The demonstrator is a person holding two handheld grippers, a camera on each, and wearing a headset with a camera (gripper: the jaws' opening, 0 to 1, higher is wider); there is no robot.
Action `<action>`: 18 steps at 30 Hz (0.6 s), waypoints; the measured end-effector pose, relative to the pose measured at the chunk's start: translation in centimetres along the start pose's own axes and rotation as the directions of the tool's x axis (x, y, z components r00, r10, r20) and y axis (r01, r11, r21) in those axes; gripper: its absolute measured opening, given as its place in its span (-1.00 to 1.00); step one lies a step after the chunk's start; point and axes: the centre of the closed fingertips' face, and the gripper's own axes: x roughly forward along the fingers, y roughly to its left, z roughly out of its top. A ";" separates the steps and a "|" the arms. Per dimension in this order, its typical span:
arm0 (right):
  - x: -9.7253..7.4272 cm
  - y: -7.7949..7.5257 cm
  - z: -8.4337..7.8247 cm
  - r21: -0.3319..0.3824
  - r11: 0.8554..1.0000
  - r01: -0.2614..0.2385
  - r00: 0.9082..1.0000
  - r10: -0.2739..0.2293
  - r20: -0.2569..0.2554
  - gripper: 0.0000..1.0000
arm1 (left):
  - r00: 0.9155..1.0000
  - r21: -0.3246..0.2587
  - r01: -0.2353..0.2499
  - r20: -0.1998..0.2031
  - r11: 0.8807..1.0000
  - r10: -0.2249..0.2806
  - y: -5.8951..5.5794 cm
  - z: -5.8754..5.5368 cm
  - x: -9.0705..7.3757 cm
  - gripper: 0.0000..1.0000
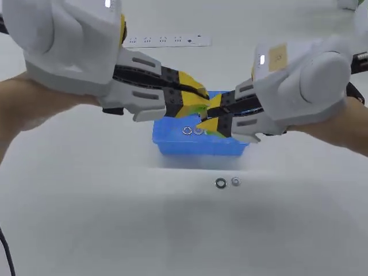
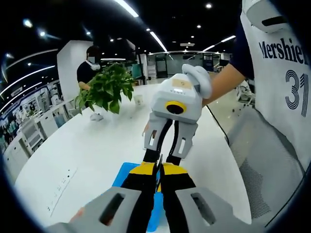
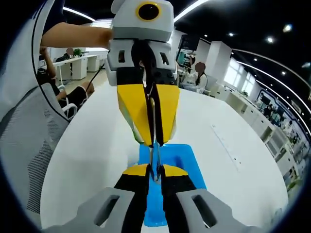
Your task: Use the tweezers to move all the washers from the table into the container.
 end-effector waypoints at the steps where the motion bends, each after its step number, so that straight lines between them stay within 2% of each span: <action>1: 0.1 -0.3 -0.3 0.005 1.000 0.001 1.000 -0.001 -0.003 -0.80 | 1.000 0.000 0.002 0.000 1.000 -0.002 0.3 -0.2 0.3 -0.87; 4: 0.6 -1.3 -1.8 0.024 1.000 0.012 1.000 -0.011 -0.023 -0.80 | 1.000 -0.006 0.004 -0.001 1.000 -0.004 1.3 -1.1 1.5 -0.87; 8: 1.6 -1.7 -3.3 0.045 0.999 0.000 0.999 0.002 -0.044 -0.80 | 1.000 -0.027 0.002 -0.009 1.000 -0.003 1.9 -2.4 2.4 -0.87; 13: 3.1 -1.7 -4.5 0.064 0.998 -0.025 0.998 0.029 -0.057 -0.80 | 0.999 -0.035 0.013 -0.047 0.999 -0.014 2.2 -3.9 3.4 -0.87; 14: 3.3 -1.7 -4.7 0.068 0.997 -0.029 0.998 0.033 -0.061 -0.80 | 0.999 -0.040 0.013 -0.050 0.999 -0.015 2.3 -4.2 3.4 -0.87; 15: 3.5 -1.7 -4.8 0.071 0.997 -0.031 0.998 0.035 -0.061 -0.80 | 0.999 -0.048 0.010 -0.049 0.999 -0.012 2.7 -4.9 3.5 -0.87; 18: 3.8 -1.6 -5.1 0.082 0.996 -0.037 0.997 0.042 -0.063 -0.80 | 0.999 -0.067 0.006 -0.046 0.998 -0.009 2.9 -5.4 3.4 -0.87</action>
